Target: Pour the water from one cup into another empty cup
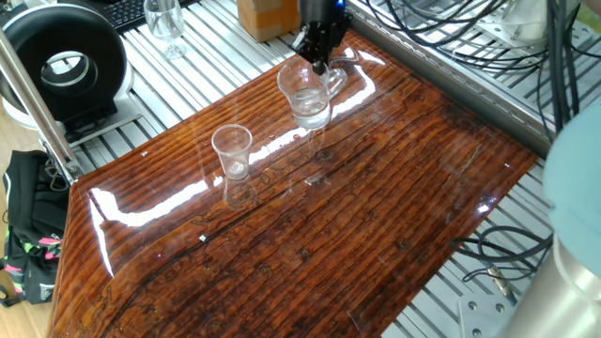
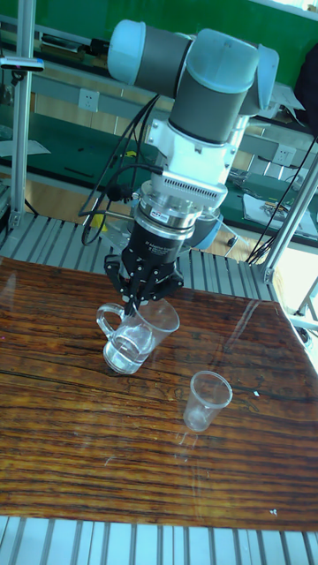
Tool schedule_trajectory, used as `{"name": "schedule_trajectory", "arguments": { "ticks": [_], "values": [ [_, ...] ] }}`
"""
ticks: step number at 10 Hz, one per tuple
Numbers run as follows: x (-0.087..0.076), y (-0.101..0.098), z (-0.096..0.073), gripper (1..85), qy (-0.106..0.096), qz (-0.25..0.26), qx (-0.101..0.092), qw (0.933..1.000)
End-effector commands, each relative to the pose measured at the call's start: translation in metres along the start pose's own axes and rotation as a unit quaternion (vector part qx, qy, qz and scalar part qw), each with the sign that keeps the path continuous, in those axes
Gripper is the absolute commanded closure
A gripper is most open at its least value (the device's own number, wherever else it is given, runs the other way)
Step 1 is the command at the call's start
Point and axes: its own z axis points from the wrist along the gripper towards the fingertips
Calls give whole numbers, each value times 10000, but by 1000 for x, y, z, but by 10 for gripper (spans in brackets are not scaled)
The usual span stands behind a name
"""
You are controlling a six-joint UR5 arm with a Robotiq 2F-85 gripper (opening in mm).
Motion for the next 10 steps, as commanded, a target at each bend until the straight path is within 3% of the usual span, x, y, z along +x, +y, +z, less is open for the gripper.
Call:
{"name": "schedule_trajectory", "arguments": {
  "ticks": [1, 6, 9, 10],
  "values": [
    [-14, -7, 2, 840, -27, -64, 49, 10000],
    [-8, -14, 1, 840, 56, -86, 21, 9999],
    [-8, -26, 1, 840, 70, -548, 249, 9982],
    [-9, -35, 1, 840, 65, -681, 427, 9967]
  ]
}}
